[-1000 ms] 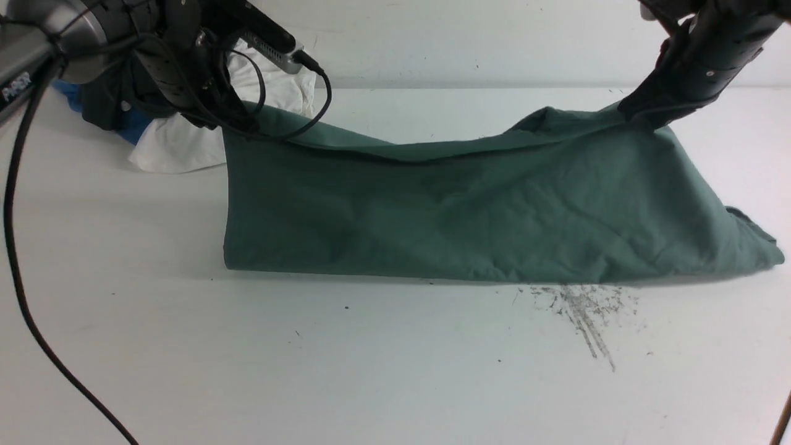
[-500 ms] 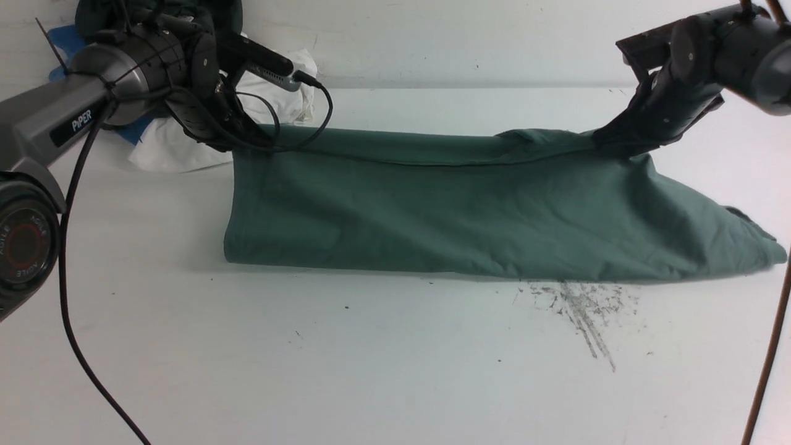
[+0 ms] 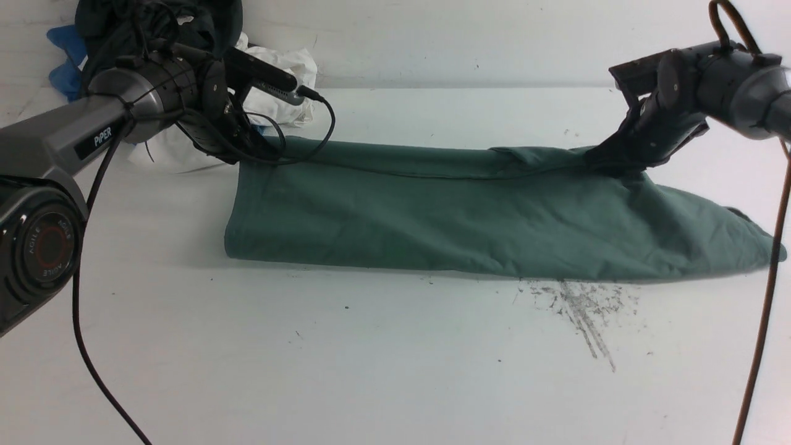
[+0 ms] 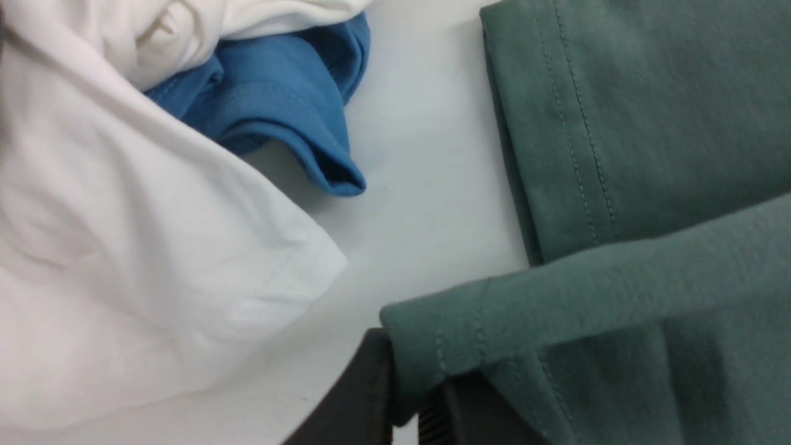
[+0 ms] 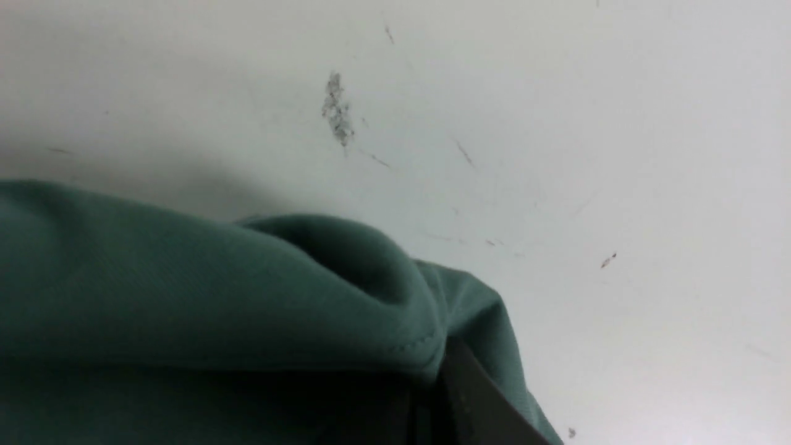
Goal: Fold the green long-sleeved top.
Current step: Use both arms to drag the lower edge of the fabric forward and fold it over the upper edge
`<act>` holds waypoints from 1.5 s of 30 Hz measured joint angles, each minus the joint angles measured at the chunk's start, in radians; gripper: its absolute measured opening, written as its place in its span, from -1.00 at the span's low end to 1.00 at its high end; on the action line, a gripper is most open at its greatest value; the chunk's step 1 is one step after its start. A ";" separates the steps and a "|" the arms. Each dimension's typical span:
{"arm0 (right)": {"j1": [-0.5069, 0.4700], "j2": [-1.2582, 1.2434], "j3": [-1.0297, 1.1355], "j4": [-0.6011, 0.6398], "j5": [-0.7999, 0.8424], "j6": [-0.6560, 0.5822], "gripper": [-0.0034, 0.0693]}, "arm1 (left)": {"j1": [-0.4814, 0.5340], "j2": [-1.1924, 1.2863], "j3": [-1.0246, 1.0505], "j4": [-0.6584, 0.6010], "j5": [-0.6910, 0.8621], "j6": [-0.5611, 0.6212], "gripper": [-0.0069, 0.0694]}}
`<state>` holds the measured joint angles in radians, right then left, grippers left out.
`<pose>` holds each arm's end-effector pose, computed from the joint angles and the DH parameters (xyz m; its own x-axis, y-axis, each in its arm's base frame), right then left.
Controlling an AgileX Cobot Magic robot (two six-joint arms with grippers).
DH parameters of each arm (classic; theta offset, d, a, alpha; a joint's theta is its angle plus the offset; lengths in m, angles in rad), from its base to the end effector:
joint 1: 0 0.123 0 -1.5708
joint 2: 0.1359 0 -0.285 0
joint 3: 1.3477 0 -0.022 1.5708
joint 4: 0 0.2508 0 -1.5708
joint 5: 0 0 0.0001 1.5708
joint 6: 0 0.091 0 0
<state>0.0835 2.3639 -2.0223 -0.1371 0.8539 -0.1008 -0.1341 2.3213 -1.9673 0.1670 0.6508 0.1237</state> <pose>0.5162 0.0338 0.1709 -0.8665 -0.2622 -0.4247 -0.2051 0.9628 -0.1759 0.5205 -0.0610 0.1867 -0.7390 0.3549 -0.5727 0.2685 0.9347 0.2328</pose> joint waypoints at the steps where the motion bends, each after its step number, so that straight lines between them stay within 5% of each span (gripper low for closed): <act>1: -0.003 0.003 0.000 0.000 -0.003 0.005 -0.74 | 0.000 0.002 -0.001 0.001 0.000 -0.001 -0.66; 12: -0.008 0.005 0.000 0.000 -0.062 0.101 -0.02 | 0.002 0.020 -0.023 0.014 0.008 -0.033 0.14; 17: -0.004 -0.022 -0.024 0.023 -0.009 0.114 0.08 | -0.004 -0.001 -0.111 -0.033 0.164 -0.076 0.23; 22: 0.023 -0.050 -0.084 0.117 0.042 0.060 0.08 | -0.050 -0.024 -0.164 -0.112 0.312 -0.005 0.09; 27: 0.089 -0.051 -0.104 0.284 0.113 -0.112 -0.06 | -0.106 0.012 -0.165 -0.186 0.373 0.107 -0.30; 33: 0.185 0.005 -0.105 0.393 0.157 -0.251 -0.57 | -0.113 0.046 -0.165 -0.187 0.396 0.125 -0.76; 38: 0.212 0.069 -0.105 0.405 0.069 -0.261 -0.88 | -0.110 0.046 -0.165 -0.187 0.395 0.125 -0.84; 45: 0.212 0.126 -0.105 0.408 -0.142 -0.249 -0.94 | -0.108 0.046 -0.165 -0.186 0.397 0.125 -0.84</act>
<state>0.2953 2.4902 -2.1274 0.2710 0.7115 -0.3495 -0.2419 2.3678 -2.1328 -0.0188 1.0480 0.2487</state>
